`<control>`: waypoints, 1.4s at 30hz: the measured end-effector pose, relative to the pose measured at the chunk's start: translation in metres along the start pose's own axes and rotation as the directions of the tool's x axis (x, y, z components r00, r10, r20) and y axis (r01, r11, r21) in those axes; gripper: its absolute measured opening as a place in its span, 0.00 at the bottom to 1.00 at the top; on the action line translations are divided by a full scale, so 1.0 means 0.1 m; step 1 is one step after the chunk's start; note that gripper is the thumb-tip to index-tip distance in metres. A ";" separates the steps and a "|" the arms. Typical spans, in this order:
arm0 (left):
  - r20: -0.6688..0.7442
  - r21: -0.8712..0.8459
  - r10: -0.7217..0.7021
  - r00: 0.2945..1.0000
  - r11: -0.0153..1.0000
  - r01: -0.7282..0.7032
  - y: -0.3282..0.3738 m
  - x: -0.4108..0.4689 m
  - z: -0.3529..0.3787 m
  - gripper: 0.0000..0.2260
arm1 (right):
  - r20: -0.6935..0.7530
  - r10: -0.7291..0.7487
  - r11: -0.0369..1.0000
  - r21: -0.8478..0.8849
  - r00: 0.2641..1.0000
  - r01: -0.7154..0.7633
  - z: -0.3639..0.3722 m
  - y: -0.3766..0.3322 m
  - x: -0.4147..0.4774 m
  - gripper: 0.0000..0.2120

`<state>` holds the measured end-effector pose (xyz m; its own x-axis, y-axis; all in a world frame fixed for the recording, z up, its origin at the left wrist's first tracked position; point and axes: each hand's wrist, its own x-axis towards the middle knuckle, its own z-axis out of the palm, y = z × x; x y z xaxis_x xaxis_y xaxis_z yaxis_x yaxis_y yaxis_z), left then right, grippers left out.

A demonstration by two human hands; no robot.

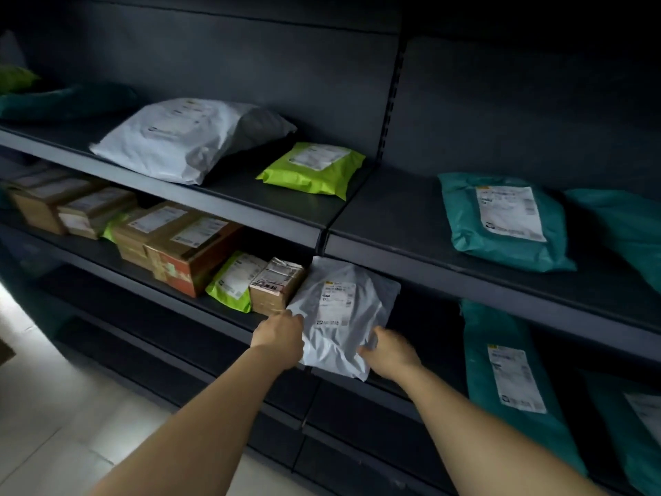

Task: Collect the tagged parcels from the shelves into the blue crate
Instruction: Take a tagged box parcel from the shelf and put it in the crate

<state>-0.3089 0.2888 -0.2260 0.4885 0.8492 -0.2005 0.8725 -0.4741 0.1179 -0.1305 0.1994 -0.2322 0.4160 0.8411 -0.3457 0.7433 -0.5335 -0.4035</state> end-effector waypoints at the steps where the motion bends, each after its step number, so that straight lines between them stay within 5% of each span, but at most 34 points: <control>1: 0.016 -0.029 -0.015 1.000 0.999 0.015 -0.02 0.10 0.03 0.15 | 0.015 0.031 0.999 0.044 0.999 -0.032 0.02 0.01 0.11 0.23; 6: 0.116 -0.161 -0.091 0.989 0.981 0.109 -0.08 0.59 0.23 0.24 | 0.069 0.195 0.931 0.300 0.978 -0.207 0.13 0.02 0.60 0.35; 12: 0.106 -0.357 -0.193 0.975 0.908 0.218 -0.03 0.96 0.35 0.23 | 0.093 0.309 0.705 0.646 0.946 -0.294 0.31 0.15 0.94 0.24; 21: 0.104 -0.438 -0.257 0.961 0.855 0.277 -0.02 1.09 0.31 0.12 | 0.073 0.525 0.604 0.670 0.848 -0.431 0.30 0.21 0.95 0.16; 32: 0.211 -0.813 -0.164 0.963 0.518 0.267 -0.04 0.86 0.35 0.13 | -0.078 0.655 0.421 0.864 0.752 -0.276 0.42 0.25 0.33 0.21; 38: 0.211 -0.792 -0.110 0.971 0.563 0.236 0.13 0.91 0.39 0.13 | -0.135 0.696 0.493 0.804 0.706 -0.333 0.30 0.40 0.27 0.22; 42: 0.139 -0.630 -0.029 0.990 0.768 0.111 0.17 1.02 0.34 0.12 | -0.043 0.682 0.538 0.706 0.730 -0.461 0.23 0.40 0.38 0.23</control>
<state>-0.2436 0.3593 -0.2779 0.4589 0.8220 -0.3371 0.7215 -0.1234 0.6813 -0.0971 0.2079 -0.2812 0.8331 0.2540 -0.4913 -0.1618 -0.7374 -0.6557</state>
